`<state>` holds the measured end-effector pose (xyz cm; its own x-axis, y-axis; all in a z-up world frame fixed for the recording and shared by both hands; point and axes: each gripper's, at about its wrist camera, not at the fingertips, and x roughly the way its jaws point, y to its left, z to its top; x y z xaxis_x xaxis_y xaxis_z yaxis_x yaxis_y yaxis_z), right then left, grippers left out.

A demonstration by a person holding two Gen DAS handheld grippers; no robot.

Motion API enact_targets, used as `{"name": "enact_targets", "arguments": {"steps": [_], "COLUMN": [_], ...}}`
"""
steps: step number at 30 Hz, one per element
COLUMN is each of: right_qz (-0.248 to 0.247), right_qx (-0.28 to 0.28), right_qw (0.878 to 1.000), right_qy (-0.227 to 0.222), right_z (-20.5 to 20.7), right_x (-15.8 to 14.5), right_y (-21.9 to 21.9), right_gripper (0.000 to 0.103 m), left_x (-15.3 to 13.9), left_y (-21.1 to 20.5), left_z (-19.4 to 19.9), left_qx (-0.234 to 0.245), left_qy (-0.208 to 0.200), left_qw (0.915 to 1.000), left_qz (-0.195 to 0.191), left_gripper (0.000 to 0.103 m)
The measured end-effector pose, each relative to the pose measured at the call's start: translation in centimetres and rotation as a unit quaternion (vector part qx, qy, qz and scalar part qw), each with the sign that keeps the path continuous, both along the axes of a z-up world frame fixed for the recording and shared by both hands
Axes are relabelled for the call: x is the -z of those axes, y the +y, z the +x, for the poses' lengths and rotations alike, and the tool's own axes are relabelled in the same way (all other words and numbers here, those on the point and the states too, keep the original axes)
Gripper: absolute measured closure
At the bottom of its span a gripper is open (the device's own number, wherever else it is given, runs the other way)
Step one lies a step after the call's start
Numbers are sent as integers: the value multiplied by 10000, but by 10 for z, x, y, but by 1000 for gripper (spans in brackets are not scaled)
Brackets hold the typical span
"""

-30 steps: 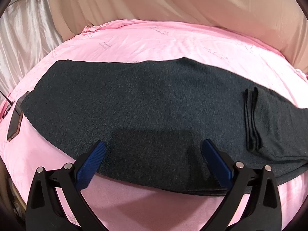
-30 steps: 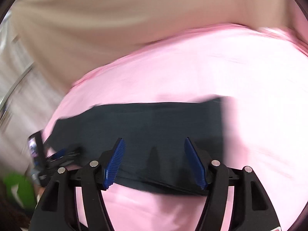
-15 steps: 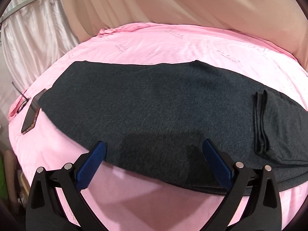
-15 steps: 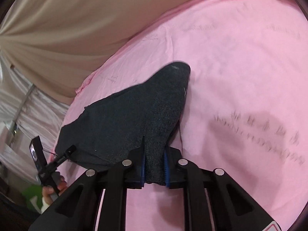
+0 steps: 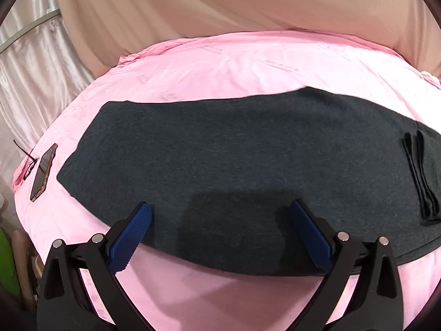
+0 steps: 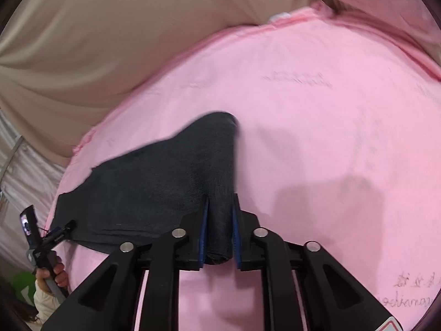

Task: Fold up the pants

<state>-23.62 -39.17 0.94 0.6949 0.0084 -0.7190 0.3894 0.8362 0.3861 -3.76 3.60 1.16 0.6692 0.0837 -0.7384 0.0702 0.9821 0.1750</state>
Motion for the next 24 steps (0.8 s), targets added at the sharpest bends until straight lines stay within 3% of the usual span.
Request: {"name": "enact_targets", "arguments": {"steps": [2,3,5,7,11,14,17,18,19,20,24], "right_qz": [-222,-525,-821,-912,-898,-1282,-1386,-1462,-1532,-1422,-1055], "right_qx": [567,627,184,-599,-1867,-1845,-1519,-1405,-1328,-1399,-1663], "right_qw": [9981,9964,9955,9926,9771,9744,9784,9788,9783,9786,9804], "right_qy": [-77,-223,-445,-528,-479,-112,184,304,417,513,72], "right_z": [-14,-18,-9,17,77,127,164,168,173,179,168], "right_x": [-14,-30,-50,-62,-53,-37,-22,-16,-7,-1,-21], "right_y": [-2,8,36,82,167,202,203,202,197,195,200], "right_gripper": [62,62,58,50,50,51,51,52,63,100,100], "left_x": [1,1,0,1,-2,-6,-10,-11,-12,-12,-10], "left_y": [-7,-8,-8,-5,0,9,27,32,39,44,62], "left_z": [-1,-1,-2,-1,-1,-2,-1,-1,1,1,7], "left_qx": [-2,14,41,24,-13,-9,-64,-87,-128,-163,-280], "left_qy": [-34,-51,-57,-12,32,36,9,4,0,3,52], "left_qw": [9999,9999,9999,10000,10000,9999,9997,9997,9995,9993,9986], "left_qz": [122,138,93,25,-91,-167,-224,-248,-292,-331,-456], "left_gripper": [5,5,5,5,5,5,5,5,5,5,5]}}
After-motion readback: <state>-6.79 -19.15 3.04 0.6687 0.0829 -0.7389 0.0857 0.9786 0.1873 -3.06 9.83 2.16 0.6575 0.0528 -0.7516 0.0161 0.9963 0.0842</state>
